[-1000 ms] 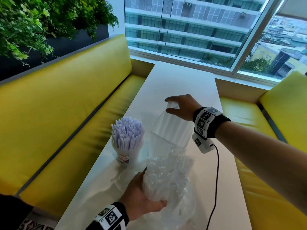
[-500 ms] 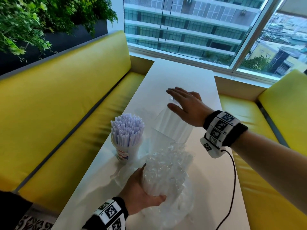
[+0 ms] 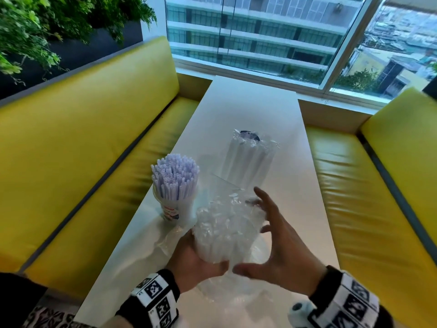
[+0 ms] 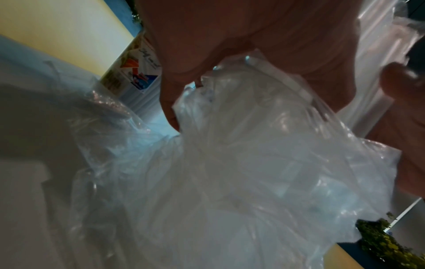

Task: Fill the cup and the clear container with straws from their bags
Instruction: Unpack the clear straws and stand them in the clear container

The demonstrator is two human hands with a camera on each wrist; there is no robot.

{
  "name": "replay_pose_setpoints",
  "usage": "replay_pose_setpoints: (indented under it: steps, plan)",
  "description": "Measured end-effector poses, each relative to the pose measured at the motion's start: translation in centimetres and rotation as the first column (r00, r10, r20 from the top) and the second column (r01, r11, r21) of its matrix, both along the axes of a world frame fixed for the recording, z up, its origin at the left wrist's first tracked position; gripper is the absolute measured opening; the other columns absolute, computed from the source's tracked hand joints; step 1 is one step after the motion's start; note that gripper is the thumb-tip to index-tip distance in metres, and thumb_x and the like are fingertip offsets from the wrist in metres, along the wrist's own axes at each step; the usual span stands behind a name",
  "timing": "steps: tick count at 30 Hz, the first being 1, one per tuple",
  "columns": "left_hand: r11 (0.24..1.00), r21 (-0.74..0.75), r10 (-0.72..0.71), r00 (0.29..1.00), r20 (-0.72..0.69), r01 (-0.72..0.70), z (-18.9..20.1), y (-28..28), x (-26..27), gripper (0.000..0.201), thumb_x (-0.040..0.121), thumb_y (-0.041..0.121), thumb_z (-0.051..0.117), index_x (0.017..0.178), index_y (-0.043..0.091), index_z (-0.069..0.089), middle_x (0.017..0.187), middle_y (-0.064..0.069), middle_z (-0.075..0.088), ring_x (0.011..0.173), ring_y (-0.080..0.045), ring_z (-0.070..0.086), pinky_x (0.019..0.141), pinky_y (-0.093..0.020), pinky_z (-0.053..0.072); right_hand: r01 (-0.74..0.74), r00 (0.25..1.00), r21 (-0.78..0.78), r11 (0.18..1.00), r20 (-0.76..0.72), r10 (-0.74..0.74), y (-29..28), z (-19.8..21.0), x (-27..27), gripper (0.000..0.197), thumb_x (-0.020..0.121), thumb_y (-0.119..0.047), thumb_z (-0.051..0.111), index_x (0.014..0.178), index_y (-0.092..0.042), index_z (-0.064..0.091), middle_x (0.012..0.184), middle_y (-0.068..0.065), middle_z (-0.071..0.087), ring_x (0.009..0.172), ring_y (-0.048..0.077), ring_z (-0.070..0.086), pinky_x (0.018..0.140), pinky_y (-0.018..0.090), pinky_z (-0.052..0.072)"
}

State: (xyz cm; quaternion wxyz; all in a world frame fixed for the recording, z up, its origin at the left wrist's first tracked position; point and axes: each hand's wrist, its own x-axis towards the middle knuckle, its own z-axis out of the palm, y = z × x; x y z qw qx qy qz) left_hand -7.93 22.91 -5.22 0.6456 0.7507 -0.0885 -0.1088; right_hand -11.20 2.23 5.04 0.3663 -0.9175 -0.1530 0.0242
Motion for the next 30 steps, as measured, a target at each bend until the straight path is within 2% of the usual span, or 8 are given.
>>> replay_pose_setpoints:
  steps: [3, 6, 10, 15, 18, 22, 26, 30]
  plan:
    - [1.000, -0.005, 0.013, 0.999, 0.033, -0.013, 0.2, 0.2, 0.2, 0.067, 0.049, 0.021, 0.093, 0.109, 0.029, 0.064, 0.107, 0.002, 0.074, 0.103, -0.016, 0.070, 0.088, -0.042, 0.057, 0.115, 0.991, 0.175, 0.978, 0.044, -0.125, 0.3, -1.8, -0.1, 0.132, 0.057, -0.044, 0.094, 0.149, -0.048, 0.000, 0.126, -0.023, 0.056, 0.112, 0.001, 0.060, 0.094, 0.017, 0.048]
    - [1.000, -0.007, 0.000, 0.999, 0.041, 0.000, 0.2, 0.5, 0.0, 0.068, 0.050, 0.026, 0.093, 0.108, 0.046, 0.062, 0.109, 0.011, 0.073, 0.104, -0.008, 0.069, 0.088, -0.028, 0.056, 0.130, 0.989, 0.227, 0.965, 0.036, -0.142, 0.2, -2.8, -0.1, 0.106, 0.062, -0.036, 0.092, 0.145, -0.041, 0.026, 0.109, -0.017, 0.068, 0.099, 0.009, 0.067, 0.092, 0.025, 0.052]
    - [0.999, 0.010, -0.045, 0.999, 0.015, 0.045, 0.1, 0.4, -0.1, 0.066, 0.054, 0.027, 0.094, 0.114, 0.027, 0.065, 0.112, 0.005, 0.074, 0.109, -0.013, 0.068, 0.097, -0.040, 0.054, 0.175, 0.979, 0.336, 0.926, 0.045, -0.201, 0.0, -3.8, 0.1, 0.046, 0.065, -0.029, 0.086, 0.105, -0.032, 0.065, 0.114, -0.019, 0.064, 0.105, 0.010, 0.065, 0.092, 0.032, 0.052]
    - [0.998, 0.050, -0.033, 0.999, 0.024, 0.032, -0.1, 0.2, -0.1, 0.072, 0.053, 0.029, 0.095, 0.117, 0.025, 0.062, 0.114, 0.008, 0.072, 0.111, -0.009, 0.066, 0.098, -0.036, 0.053, 0.232, 0.973, 0.430, 0.873, -0.120, -0.199, -0.2, -4.3, 0.5, 0.025, 0.067, -0.028, 0.084, 0.088, -0.024, 0.071, 0.090, 0.002, 0.073, 0.086, 0.022, 0.071, 0.082, 0.053, 0.055]
    - [0.999, 0.045, -0.019, 1.000, -0.002, 0.019, 0.0, 0.3, -0.3, 0.073, 0.049, 0.029, 0.094, 0.114, 0.024, 0.063, 0.110, 0.010, 0.073, 0.107, -0.007, 0.068, 0.094, -0.033, 0.056, 0.257, 0.966, 0.453, 0.854, -0.107, -0.234, -0.3, -3.9, 0.5, 0.024, 0.066, -0.027, 0.083, 0.086, -0.022, 0.072, 0.084, 0.001, 0.073, 0.079, 0.020, 0.071, 0.077, 0.045, 0.057]
    - [0.999, 0.026, -0.027, 1.000, 0.003, 0.027, 0.4, 0.2, -0.5, 0.066, 0.050, 0.013, 0.095, 0.107, 0.025, 0.064, 0.105, 0.017, 0.073, 0.099, -0.001, 0.069, 0.081, -0.014, 0.053, 0.225, 0.968, 0.549, 0.805, -0.034, -0.247, -0.4, -3.0, 0.5, 0.023, 0.070, -0.012, 0.078, 0.092, -0.011, 0.074, 0.089, 0.005, 0.075, 0.081, 0.020, 0.072, 0.072, 0.032, 0.058]
    - [0.999, 0.038, -0.008, 1.000, -0.017, 0.009, -0.5, 0.3, -0.2, 0.073, 0.048, 0.030, 0.096, 0.113, 0.023, 0.064, 0.109, 0.007, 0.074, 0.105, -0.011, 0.069, 0.091, -0.033, 0.056, 0.230, 0.963, 0.625, 0.746, -0.037, -0.266, -0.2, -2.6, 0.7, 0.018, 0.069, -0.004, 0.077, 0.084, 0.000, 0.067, 0.082, 0.012, 0.070, 0.075, 0.020, 0.069, 0.068, 0.027, 0.054]
    - [0.999, 0.053, -0.012, 1.000, -0.010, 0.012, -0.7, 0.2, -0.1, 0.076, 0.046, 0.034, 0.096, 0.114, 0.027, 0.061, 0.109, 0.011, 0.072, 0.105, -0.007, 0.068, 0.090, -0.030, 0.056, 0.224, 0.966, 0.629, 0.745, -0.041, -0.256, -0.2, -1.9, 1.0, 0.020, 0.071, 0.007, 0.076, 0.078, -0.003, 0.060, 0.073, 0.013, 0.062, 0.066, 0.023, 0.059, 0.064, 0.033, 0.050]
